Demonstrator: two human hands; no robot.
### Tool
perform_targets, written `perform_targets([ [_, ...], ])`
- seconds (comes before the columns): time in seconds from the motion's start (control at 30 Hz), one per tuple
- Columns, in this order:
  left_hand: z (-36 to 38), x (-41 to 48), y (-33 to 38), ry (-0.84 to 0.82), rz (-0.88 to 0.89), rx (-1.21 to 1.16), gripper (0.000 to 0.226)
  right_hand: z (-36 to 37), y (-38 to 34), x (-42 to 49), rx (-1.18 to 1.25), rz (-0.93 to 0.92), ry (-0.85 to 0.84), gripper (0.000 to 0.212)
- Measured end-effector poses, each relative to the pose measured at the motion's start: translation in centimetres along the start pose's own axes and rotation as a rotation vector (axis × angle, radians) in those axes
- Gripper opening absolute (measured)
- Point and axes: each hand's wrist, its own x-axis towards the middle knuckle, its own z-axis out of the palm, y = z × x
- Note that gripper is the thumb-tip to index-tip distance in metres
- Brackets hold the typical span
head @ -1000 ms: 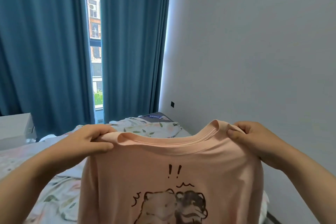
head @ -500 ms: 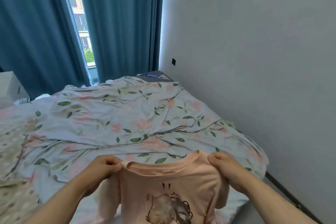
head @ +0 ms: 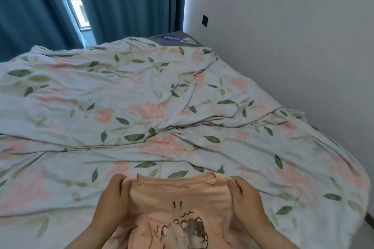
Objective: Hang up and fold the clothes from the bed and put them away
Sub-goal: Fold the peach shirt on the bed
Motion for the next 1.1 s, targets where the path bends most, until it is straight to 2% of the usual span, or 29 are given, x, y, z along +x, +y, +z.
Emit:
perform_targets([
  [0.13,5.8,3.3,-4.5,0.055,0.049,0.181,0.021,5.7,5.7,4.6,-0.096,-0.031,0.071,0.018],
  [0.27,8.4,6.8,-7.0,0.151,0.143,0.397,0.023,8.9,10.2,8.7,-0.447,-0.107,0.015,0.027],
  [0.33,9.1,9.4,-7.0,0.172,0.268,0.49,0.025,9.0,10.9,11.0,-0.535,-0.185,0.052,0.028],
  [0.4,9.7,12.1,-6.6,0.151,0.477,0.582,0.019,8.7,11.0,13.6,-0.615,-0.258,0.062,0.027],
  [0.5,10.4,16.1,-6.3,0.141,0.675,0.699,0.022,8.8,10.2,18.0,-0.71,-0.481,0.119,0.022],
  [0.57,10.7,18.6,-5.9,0.211,0.678,0.706,0.014,8.8,9.4,21.1,-0.721,-0.553,0.169,0.021],
  [0.63,11.0,21.2,-5.4,0.256,0.657,0.69,0.009,9.1,9.0,24.3,-0.702,-0.51,0.18,0.027],
  [0.73,11.4,24.0,-5.1,0.28,0.62,0.684,0.013,10.0,9.5,26.7,-0.667,-0.42,0.173,0.026],
  [0.93,11.3,24.9,-5.1,0.284,0.565,0.676,0.02,10.1,9.8,26.6,-0.606,-0.396,0.205,0.024],
  [1.03,11.2,25.0,-4.8,0.274,0.597,0.72,0.02,10.1,9.9,26.5,-0.618,-0.361,0.199,0.027],
  [1.1,11.3,24.2,-4.5,0.299,0.636,0.793,0.024,9.7,9.7,26.5,-0.537,-0.313,0.173,0.031],
])
